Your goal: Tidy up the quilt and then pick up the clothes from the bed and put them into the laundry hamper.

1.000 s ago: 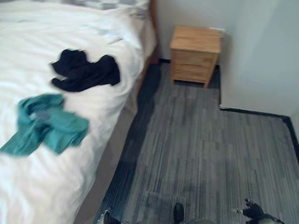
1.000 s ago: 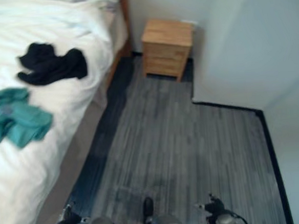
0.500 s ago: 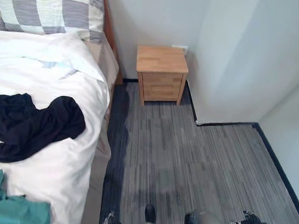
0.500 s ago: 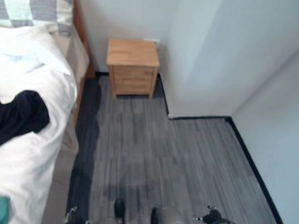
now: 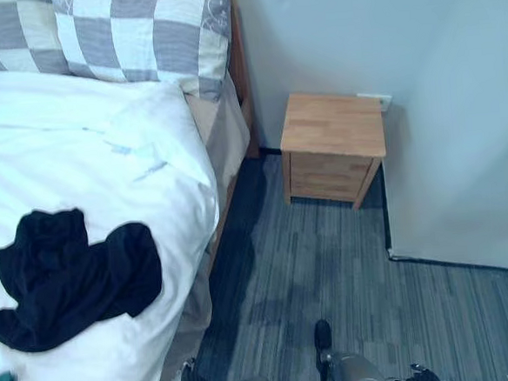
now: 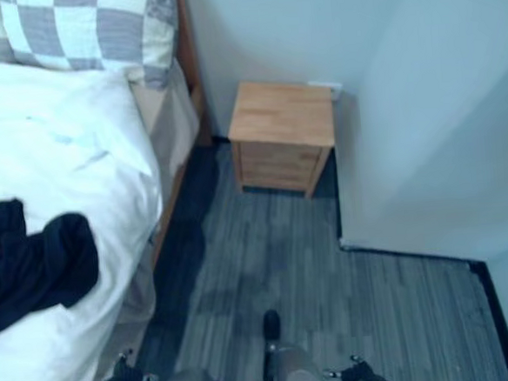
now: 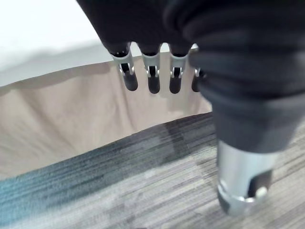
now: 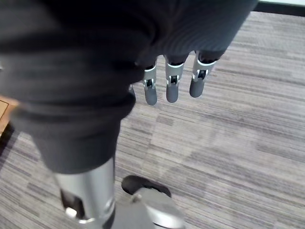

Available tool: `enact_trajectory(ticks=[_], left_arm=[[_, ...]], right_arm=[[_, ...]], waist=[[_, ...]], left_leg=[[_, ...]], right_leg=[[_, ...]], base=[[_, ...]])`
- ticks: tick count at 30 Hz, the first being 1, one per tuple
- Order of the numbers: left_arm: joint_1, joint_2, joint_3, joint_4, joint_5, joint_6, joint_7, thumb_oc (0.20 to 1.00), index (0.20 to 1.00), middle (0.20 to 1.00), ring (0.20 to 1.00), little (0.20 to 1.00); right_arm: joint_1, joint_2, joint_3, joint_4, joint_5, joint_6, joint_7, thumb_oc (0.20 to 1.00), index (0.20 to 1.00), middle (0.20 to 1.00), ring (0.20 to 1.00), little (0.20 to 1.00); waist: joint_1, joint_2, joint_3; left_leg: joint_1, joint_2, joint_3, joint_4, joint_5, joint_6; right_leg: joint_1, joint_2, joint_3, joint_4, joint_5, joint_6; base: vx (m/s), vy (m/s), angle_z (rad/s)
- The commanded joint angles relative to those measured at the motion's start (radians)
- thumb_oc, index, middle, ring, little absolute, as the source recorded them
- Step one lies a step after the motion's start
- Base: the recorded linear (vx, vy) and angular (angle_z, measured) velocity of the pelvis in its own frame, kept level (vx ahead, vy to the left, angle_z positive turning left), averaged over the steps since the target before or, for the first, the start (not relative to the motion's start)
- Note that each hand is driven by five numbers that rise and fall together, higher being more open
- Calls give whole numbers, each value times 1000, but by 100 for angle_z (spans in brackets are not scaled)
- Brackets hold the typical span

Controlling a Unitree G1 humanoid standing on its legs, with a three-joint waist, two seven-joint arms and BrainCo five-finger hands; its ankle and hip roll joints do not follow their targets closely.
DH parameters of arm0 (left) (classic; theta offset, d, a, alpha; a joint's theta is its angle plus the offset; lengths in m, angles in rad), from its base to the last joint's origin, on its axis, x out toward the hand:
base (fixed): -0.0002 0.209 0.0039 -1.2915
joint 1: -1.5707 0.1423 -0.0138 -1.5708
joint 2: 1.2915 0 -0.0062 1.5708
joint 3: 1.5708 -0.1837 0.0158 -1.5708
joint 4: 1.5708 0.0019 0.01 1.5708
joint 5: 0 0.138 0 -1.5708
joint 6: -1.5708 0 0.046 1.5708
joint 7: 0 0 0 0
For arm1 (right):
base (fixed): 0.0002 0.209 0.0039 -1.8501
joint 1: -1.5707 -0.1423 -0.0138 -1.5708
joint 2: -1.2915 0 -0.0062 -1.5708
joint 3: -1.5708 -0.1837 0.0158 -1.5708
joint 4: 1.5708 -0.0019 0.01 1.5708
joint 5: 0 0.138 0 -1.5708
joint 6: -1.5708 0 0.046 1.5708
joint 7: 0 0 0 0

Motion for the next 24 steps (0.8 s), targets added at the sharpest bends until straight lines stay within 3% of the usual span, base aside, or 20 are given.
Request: enact_trajectory(ticks=[1, 3, 4, 5, 6, 7, 8, 9, 10, 11, 12, 13, 14, 17, 18, 20, 21, 22, 23, 24], left_arm=[[-50, 29, 1, -60, -30, -13, 19, 1000, 1000, 1000, 1000, 1000], [-31, 12, 5, -75, -29, -21, 20, 1000, 1000, 1000, 1000, 1000], [-30, 12, 5, -75, -29, -21, 20, 1000, 1000, 1000, 1000, 1000], [-19, 8, 7, -76, -22, -19, 15, 1000, 1000, 1000, 1000, 1000], [-11, 7, 13, -73, -2, -15, 10, 1000, 1000, 1000, 1000, 1000], [-11, 7, 14, -73, -2, -14, 10, 1000, 1000, 1000, 1000, 1000], [-8, 6, 17, -76, 7, -7, 7, 1000, 1000, 1000, 1000, 1000], [7, 8, 28, -70, 5, -3, 8, 1000, 1000, 1000, 1000, 1000], [18, 7, 35, -58, 3, 2, 5, 1000, 1000, 1000, 1000, 1000], [18, 7, 35, -58, 3, 2, 5, 1000, 1000, 1000, 1000, 1000], [19, 10, 40, -53, 9, 6, 6, 1000, 1000, 1000, 1000, 1000], [15, 24, 56, -64, -6, 10, 24, 1000, 1000, 1000, 1000, 1000], [8, 32, 68, -73, -25, 9, 34, 1000, 1000, 1000, 1000, 1000], [1, 40, 76, -92, -43, 3, 47, 1000, 1000, 1000, 1000, 1000], [-1, 44, 71, -97, -46, -3, 52, 1000, 1000, 1000, 1000, 1000], [-7, 53, 55, -104, -39, -10, 51, 1000, 1000, 1000, 1000, 1000], [-14, 60, 47, -103, -34, -15, 52, 1000, 1000, 1000, 1000, 1000], [-23, 66, 39, -99, -29, -19, 53, 1000, 1000, 1000, 1000, 1000], [-51, 82, 29, -88, -14, -23, 49, 1000, 1000, 1000, 1000, 1000], [-52, 82, 29, -87, -14, -24, 50, 1000, 1000, 1000, 1000, 1000]], right_arm=[[-59, -71, 44, -23, 6, -3, -20, 1000, 1000, 1000, 1000, 1000], [-57, -89, 63, -48, -30, -11, -23, 1000, 1000, 1000, 1000, 1000], [-56, -89, 63, -48, -30, -11, -23, 1000, 1000, 1000, 1000, 1000], [-57, -91, 66, -65, -48, -13, -23, 1000, 1000, 1000, 1000, 1000], [-59, -99, 68, -114, -77, -22, -30, 1000, 1000, 1000, 1000, 1000], [-58, -100, 68, -116, -77, -21, -30, 1000, 1000, 1000, 1000, 1000], [-53, -99, 67, -164, -89, -19, -30, 1000, 1000, 1000, 1000, 1000], [-51, -101, 82, -222, -102, -25, -21, 1000, 1000, 1000, 1000, 1000], [-37, -94, 75, -270, -110, -34, -29, 1000, 1000, 1000, 1000, 1000], [-35, -94, 74, -272, -110, -33, -28, 1000, 1000, 1000, 1000, 1000], [-28, -88, 68, -330, -122, -29, -26, 1000, 1000, 1000, 1000, 1000], [-32, -84, 69, -459, -126, -41, -34, 1000, 1000, 1000, 1000, 1000], [-38, -92, 66, -528, -129, -51, -42, 1000, 1000, 1000, 1000, 1000], [-35, -129, 48, -671, -130, -63, -52, 1000, 1000, 1000, 1000, 1000], [-34, -157, 33, -731, -137, -74, -60, 1000, 1000, 1000, 1000, 1000], [-44, -206, 6, -814, -149, -87, -74, 1000, 1000, 1000, 1000, 1000], [-61, -235, -11, -847, -157, -89, -86, 1000, 1000, 1000, 1000, 1000], [-86, -264, -24, -863, -166, -91, -98, 1000, 1000, 1000, 1000, 1000], [-125, -327, -48, -886, -189, -90, -118, 1000, 1000, 1000, 1000, 1000], [-126, -328, -48, -885, -189, -90, -118, 1000, 1000, 1000, 1000, 1000]], waist=[[22, -18, 69], [48, 8, 46], [48, 7, 47], [51, 12, 38], [33, 31, 19], [34, 31, 20], [27, 32, 10], [43, 29, -1], [50, 21, -2], [45, 19, -3], [33, 17, 3], [13, 15, 29], [5, 20, 40], [-4, 19, 58], [-5, 23, 62], [-5, 15, 63], [-8, 13, 60], [-11, 6, 57], [-22, -1, 56], [-23, -2, 55]], left_leg=[[-18, 69, 67, -237, 146, -11], [-29, 60, 179, -539, 144, 1], [-24, 57, 180, -544, 146, 2], [-16, 67, 267, -640, 146, 3], [30, 110, 473, -767, 152, -14], [35, 108, 476, -774, 155, -13], [54, 121, 542, -787, 155, -1], [69, 100, 536, -799, 139, 24], [94, 50, 470, -830, 112, 66], [95, 43, 467, -835, 111, 71], [133, 24, 460, -864, 98, 90], [182, 3, 413, -886, 88, 115], [209, 6, 381, -911, 87, 119], [236, 9, 315, -933, 93, 114], [224, 28, 289, -935, 116, 105], [217, 30, 222, -942, 118, 79], [210, 34, 179, -946, 117, 64], [212, 28, 133, -950, 105, 54], [221, 21, 41, -954, 87, 37], [218, 20, 41, -954, 89, 37]], right_leg=[[104, -45, -10, -67, -53, 155], [166, -45, -53, -74, -109, 171], [169, -47, -53, -74, -109, 171], [192, -42, -78, -66, -136, 175], [235, -28, -138, -39, -196, 184], [235, -30, -136, -36, -197, 185], [245, -29, -167, 0, -212, 184], [251, -33, -193, 48, -212, 188], [217, -83, -231, 245, -164, 232], [212, -91, -233, 259, -170, 237], [181, -121, -233, 368, -131, 267], [99, -156, -191, 562, -35, 291], [42, -157, -153, 633, -39, 292], [-11, -156, -114, 645, -72, 280], [-28, -137, -112, 572, -83, 246], [-27, -132, -65, 408, -105, 244], [-23, -126, -24, 260, -107, 244], [-26, -123, 41, 142, -98, 253], [-48, -107, 203, 3, -47, 276], [-49, -107, 203, 0, -43, 276]], base=[[587, -61, 2], [495, 33, -19], [337, 33, 6], [492, 51, 40], [491, 52, 55], [486, 89, 77], [333, 101, 94], [575, 216, 103], [437, 196, 72], [355, 206, 61], [306, 152, 72], [373, 128, 108], [259, 61, 126], [186, -111, 178], [117, -210, 181], [215, -342, 195], [271, -404, 176], [414, -566, 167], [325, -414, 152], [342, -457, 108]])
